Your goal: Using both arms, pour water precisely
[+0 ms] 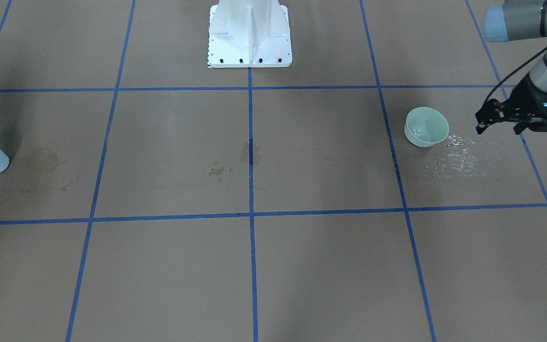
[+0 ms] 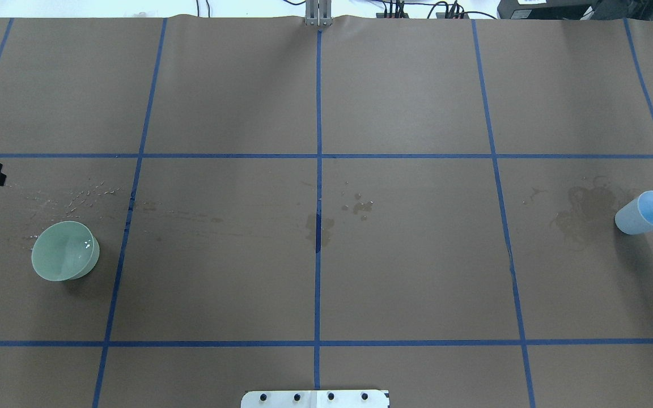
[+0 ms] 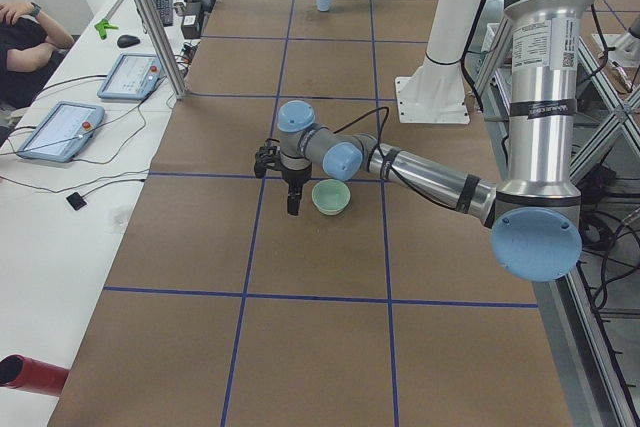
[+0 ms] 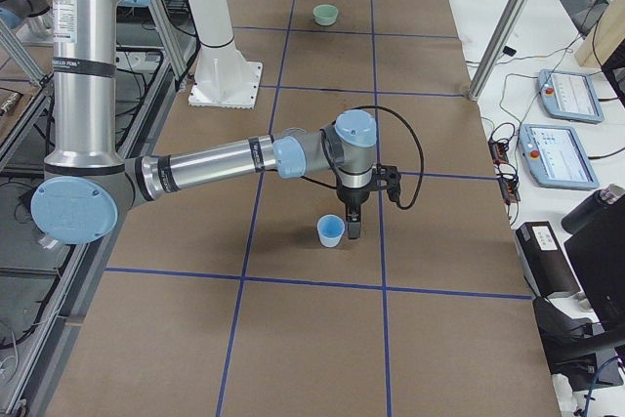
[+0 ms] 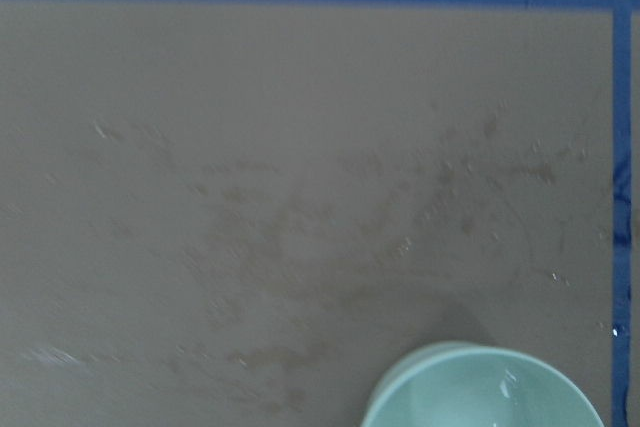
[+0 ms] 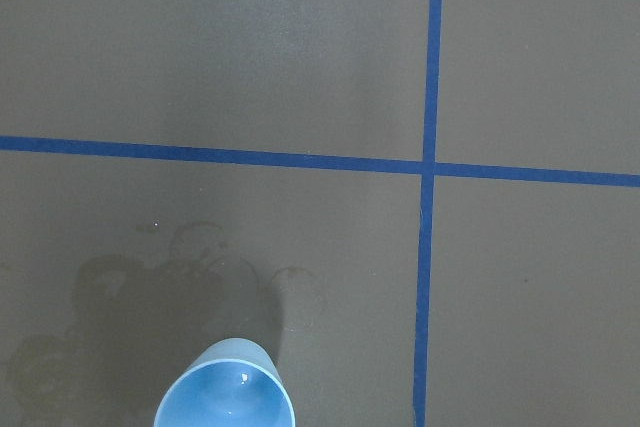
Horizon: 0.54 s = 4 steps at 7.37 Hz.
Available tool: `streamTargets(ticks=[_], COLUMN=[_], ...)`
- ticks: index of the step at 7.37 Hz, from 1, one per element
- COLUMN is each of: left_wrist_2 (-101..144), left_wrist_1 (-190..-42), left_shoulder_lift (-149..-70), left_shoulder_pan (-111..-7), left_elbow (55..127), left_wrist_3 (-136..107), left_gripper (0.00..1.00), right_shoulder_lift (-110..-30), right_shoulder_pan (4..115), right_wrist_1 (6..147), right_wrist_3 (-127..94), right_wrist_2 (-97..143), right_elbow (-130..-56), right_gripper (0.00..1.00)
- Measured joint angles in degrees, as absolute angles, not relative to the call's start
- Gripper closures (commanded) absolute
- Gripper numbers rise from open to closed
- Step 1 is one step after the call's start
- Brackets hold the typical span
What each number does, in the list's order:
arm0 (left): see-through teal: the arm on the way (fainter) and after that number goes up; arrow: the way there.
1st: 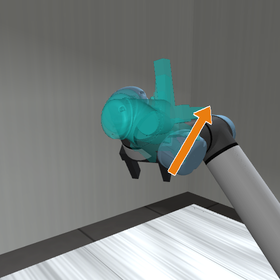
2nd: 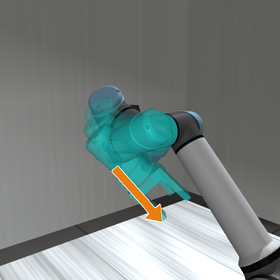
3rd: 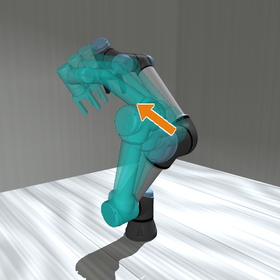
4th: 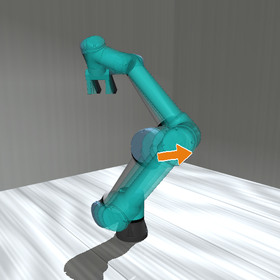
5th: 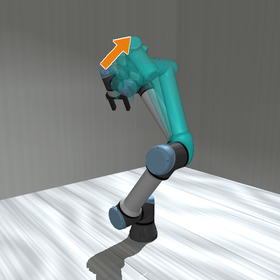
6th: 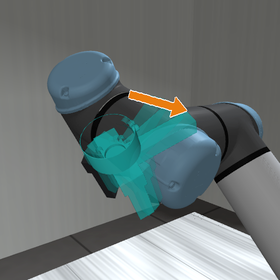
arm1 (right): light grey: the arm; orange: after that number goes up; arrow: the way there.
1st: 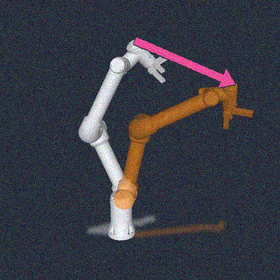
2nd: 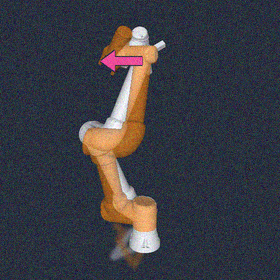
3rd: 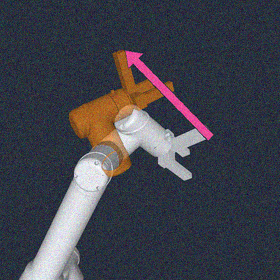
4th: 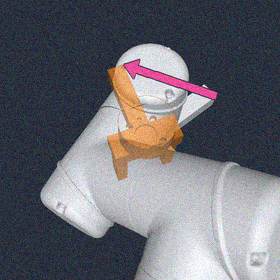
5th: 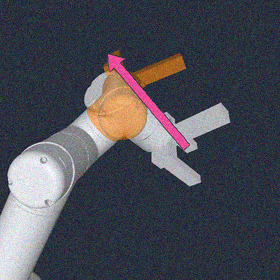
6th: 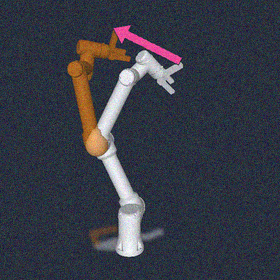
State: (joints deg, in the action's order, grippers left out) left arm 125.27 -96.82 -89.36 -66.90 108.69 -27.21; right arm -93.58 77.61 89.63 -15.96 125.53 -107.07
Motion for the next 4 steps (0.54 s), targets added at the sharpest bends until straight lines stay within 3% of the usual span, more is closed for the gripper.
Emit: streamTargets(ticks=[4], left_wrist_2=[131.20], left_wrist_1=[-90.32], left_shoulder_lift=[-91.95], left_shoulder_pan=[-83.73], left_elbow=[98.99], left_wrist_3=[-5.70], left_gripper=[0.00], right_shoulder_lift=[-94.42], right_shoulder_pan=[78.56], right_wrist_1=[88.41], right_wrist_3=[-15.94], right_wrist_2=[130.17], right_elbow=[-105.44], right_gripper=[0.00])
